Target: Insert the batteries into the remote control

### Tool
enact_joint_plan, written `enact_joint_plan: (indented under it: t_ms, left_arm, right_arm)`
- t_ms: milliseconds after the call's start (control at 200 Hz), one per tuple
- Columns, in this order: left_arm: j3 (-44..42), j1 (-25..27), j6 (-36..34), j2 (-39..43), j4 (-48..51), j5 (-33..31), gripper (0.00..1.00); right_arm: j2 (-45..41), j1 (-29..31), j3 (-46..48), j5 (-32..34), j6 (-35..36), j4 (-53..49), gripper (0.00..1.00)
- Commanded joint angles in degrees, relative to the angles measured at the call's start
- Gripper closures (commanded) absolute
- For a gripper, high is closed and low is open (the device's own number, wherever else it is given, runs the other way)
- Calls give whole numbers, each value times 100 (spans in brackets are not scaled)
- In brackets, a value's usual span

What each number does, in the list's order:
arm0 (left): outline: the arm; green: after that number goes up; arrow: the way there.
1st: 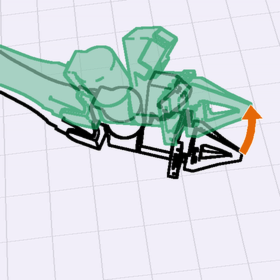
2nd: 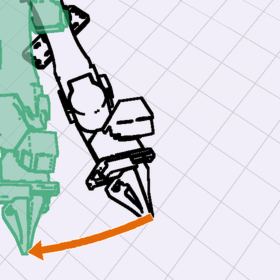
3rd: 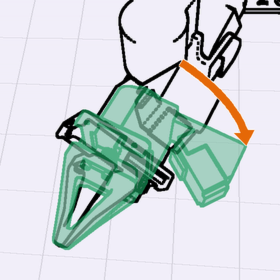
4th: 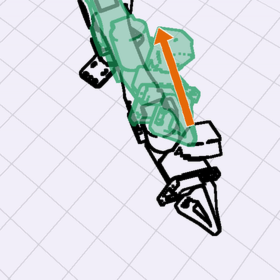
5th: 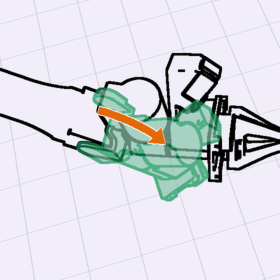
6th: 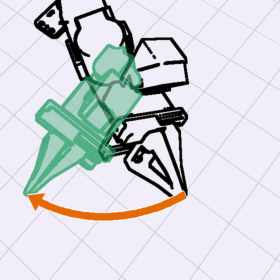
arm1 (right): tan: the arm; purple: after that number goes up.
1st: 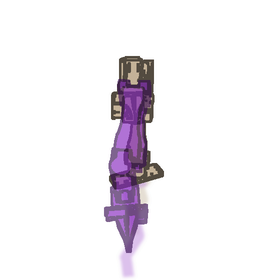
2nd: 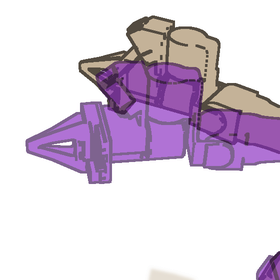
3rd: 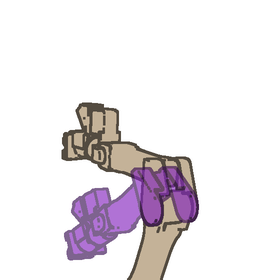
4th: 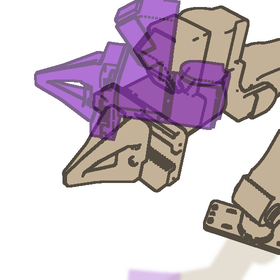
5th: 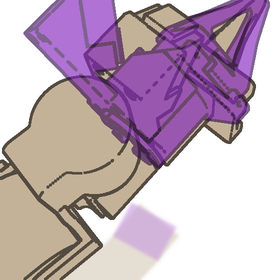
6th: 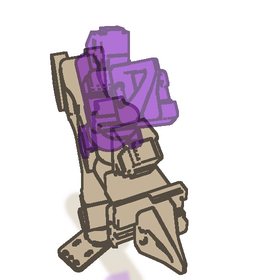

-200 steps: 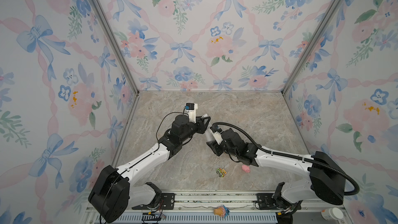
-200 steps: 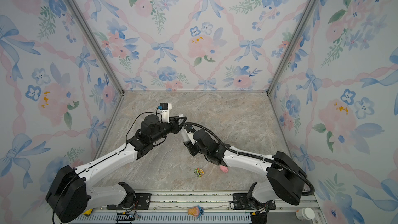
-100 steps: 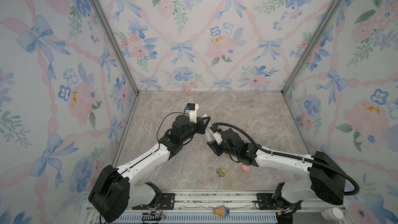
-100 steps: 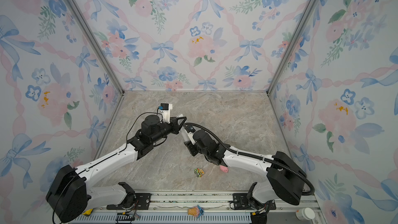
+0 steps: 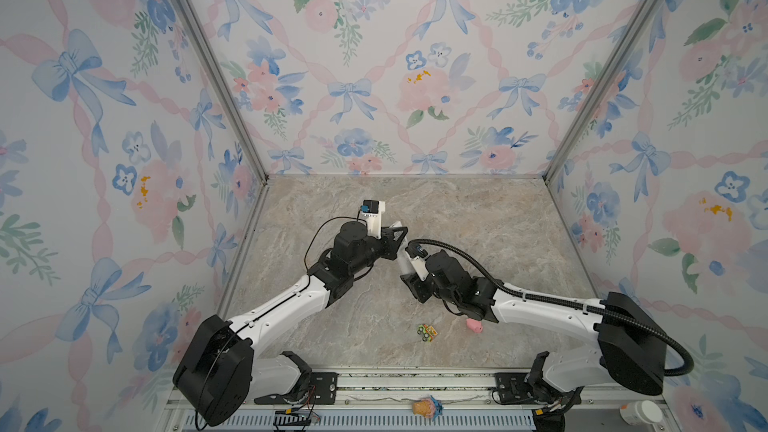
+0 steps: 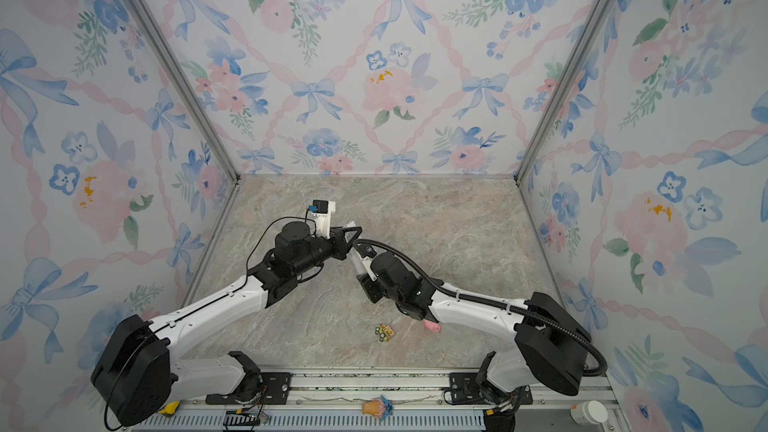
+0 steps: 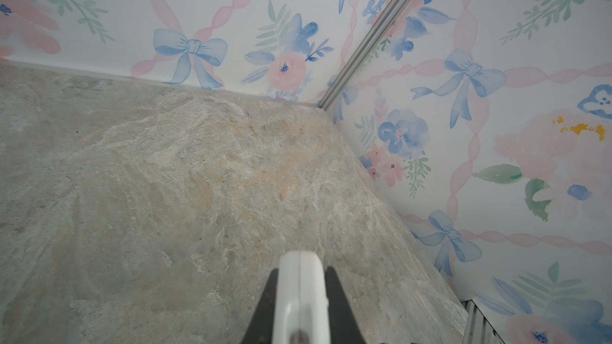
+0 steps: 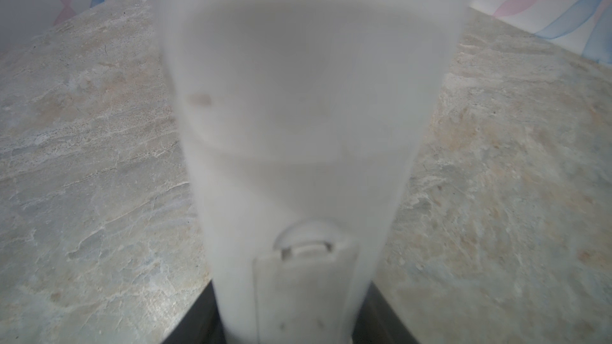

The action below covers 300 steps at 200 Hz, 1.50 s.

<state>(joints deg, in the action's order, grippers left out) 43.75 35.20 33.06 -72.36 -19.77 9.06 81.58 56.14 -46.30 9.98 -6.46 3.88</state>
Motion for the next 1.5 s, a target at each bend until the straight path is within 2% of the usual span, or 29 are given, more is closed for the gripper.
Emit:
enact_joint_plan:
  t_ms: [0,215,480,540,800,1265,1495]
  left_arm:
    - [64,-99,-264,-106,1,4,100]
    - [3,-233,-315,-107,0,126,100]
    - [-112,-292,-321,-91,4,197,100]
    - [-313,-310,-320,-65,0,194,100]
    - [-385,-364,-347,-34,0,314,100]
    - [-531,-470,-470,87,1,787,100]
    - [-551,-595,-520,81,0,1274,100]
  right_arm:
    - [-282,195,-83,-57,311,-148,36]
    - [-628,231,36,-28,573,-390,15]
    - [-1108,231,178,118,921,-721,0]
    - [-1238,231,241,118,1002,-738,3]
    - [-1598,231,302,121,1285,-1024,3]
    - [-2249,224,368,-761,2148,-1527,2]
    - [-2524,231,414,-1139,2422,-1524,3]
